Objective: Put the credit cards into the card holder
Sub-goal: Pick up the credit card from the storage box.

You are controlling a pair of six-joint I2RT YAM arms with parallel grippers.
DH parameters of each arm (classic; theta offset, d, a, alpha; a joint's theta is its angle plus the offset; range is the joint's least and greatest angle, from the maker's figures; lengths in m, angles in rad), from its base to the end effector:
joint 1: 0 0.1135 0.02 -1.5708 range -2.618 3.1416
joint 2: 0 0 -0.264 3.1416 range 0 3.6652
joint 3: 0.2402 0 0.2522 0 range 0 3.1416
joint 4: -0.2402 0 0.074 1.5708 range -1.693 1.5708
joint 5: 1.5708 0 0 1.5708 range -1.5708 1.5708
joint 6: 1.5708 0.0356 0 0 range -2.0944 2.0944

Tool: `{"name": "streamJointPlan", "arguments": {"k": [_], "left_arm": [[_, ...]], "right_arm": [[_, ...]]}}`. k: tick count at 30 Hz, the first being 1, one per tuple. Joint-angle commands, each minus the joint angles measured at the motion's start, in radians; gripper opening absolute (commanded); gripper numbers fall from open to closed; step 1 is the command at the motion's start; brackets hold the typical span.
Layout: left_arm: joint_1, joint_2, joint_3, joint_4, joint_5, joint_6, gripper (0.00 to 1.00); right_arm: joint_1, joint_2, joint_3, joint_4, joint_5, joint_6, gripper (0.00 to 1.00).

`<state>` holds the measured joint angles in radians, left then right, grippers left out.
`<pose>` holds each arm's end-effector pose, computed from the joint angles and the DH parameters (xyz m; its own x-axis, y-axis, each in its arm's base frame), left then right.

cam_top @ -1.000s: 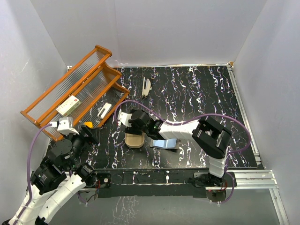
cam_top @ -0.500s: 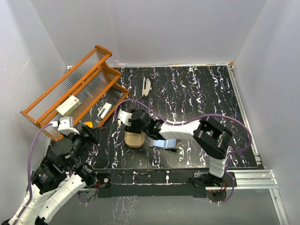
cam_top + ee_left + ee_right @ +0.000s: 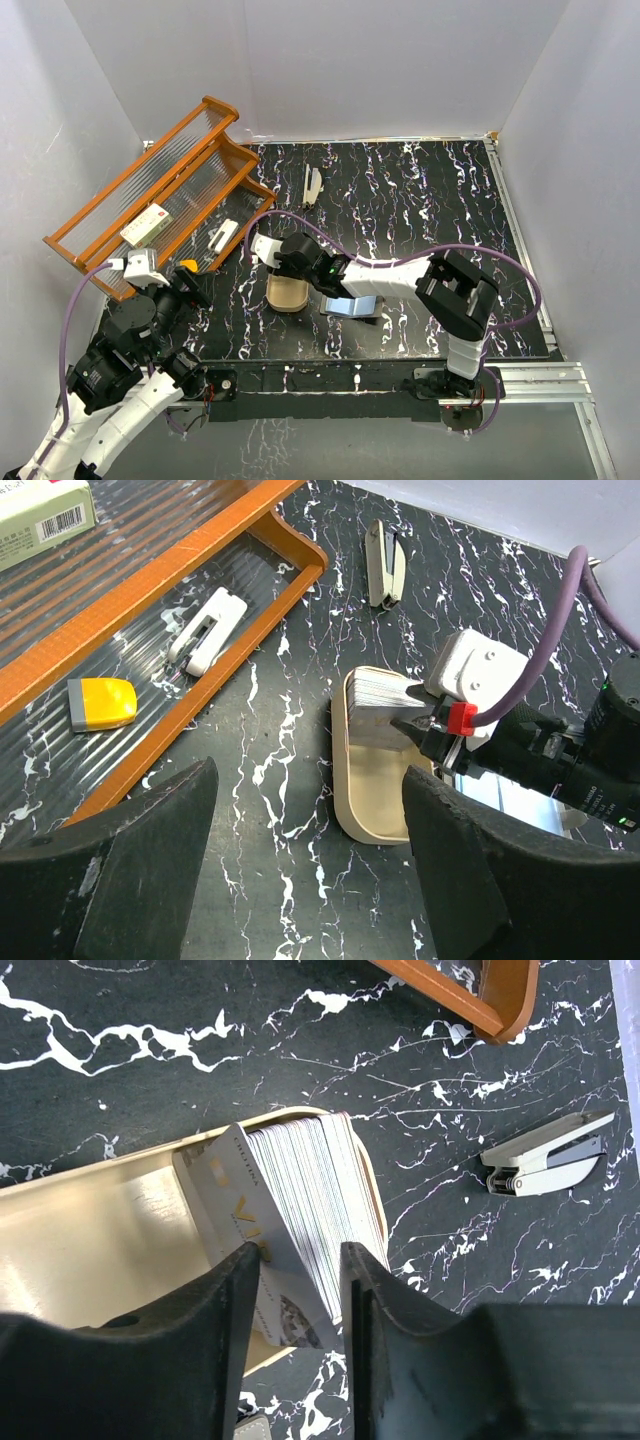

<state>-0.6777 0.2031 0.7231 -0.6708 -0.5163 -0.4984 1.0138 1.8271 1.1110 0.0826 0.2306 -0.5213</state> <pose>0.0484 -0.0164 0.3248 -0.1817 -0.3874 -0.9038 0.0891 0.9089 -0.4074 0.2177 0.3341 0.1890 0.0917 -0.7699 -0.6315 -0.7880 0.3317 -0.5187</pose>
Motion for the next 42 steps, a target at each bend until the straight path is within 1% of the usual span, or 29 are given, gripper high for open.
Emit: {"name": "streamJointPlan", "arguments": {"k": [1,4,6,9,13,17,21,23,28,29,31,32,34,38,42], "left_arm": [[-0.003,0.021,0.004,-0.006,-0.018,0.000,0.73],[-0.003,0.021,0.003,-0.006,-0.017,0.000,0.73],[-0.003,0.021,0.003,-0.008,-0.018,0.000,0.73],[-0.003,0.028,-0.004,-0.003,-0.024,-0.003,0.73],[-0.003,0.068,0.000,0.007,0.022,0.013,0.73],[-0.003,0.098,0.004,0.022,0.057,0.027,0.72],[-0.002,0.150,0.015,0.045,0.120,0.046,0.69],[-0.003,0.210,0.032,0.050,0.159,0.053,0.66],[-0.004,0.392,0.071,0.075,0.294,0.067,0.60],[-0.002,0.435,0.072,0.087,0.325,0.069,0.59],[-0.003,0.490,0.068,0.116,0.392,0.064,0.57],[-0.003,0.514,0.063,0.133,0.419,0.055,0.56],[-0.003,0.547,0.043,0.172,0.475,0.031,0.53],[-0.003,0.590,-0.016,0.252,0.582,-0.038,0.50],[-0.007,0.601,-0.106,0.330,0.658,-0.117,0.44]], "right_arm": [[-0.003,-0.057,0.030,0.047,0.004,0.002,0.31],[-0.002,-0.060,0.041,0.029,-0.007,0.006,0.22],[-0.001,-0.068,0.045,0.014,-0.020,0.006,0.14],[-0.002,-0.079,0.055,-0.042,-0.054,0.008,0.07],[-0.001,-0.182,0.024,-0.103,-0.138,0.038,0.00],[-0.001,-0.269,-0.019,-0.107,-0.204,0.102,0.00],[-0.001,-0.357,-0.056,-0.106,-0.207,0.250,0.00],[-0.001,-0.397,-0.070,-0.116,-0.153,0.364,0.00],[-0.002,-0.500,-0.093,-0.230,0.018,0.678,0.00],[-0.002,-0.519,-0.103,-0.258,0.058,0.753,0.00],[-0.003,-0.547,-0.123,-0.322,0.165,0.838,0.00],[-0.005,-0.556,-0.138,-0.344,0.212,0.858,0.00],[-0.023,-0.564,-0.166,-0.366,0.246,0.869,0.00],[-0.107,-0.543,-0.221,-0.346,0.206,0.873,0.00],[-0.214,-0.498,-0.274,-0.235,0.124,0.876,0.00]]}}
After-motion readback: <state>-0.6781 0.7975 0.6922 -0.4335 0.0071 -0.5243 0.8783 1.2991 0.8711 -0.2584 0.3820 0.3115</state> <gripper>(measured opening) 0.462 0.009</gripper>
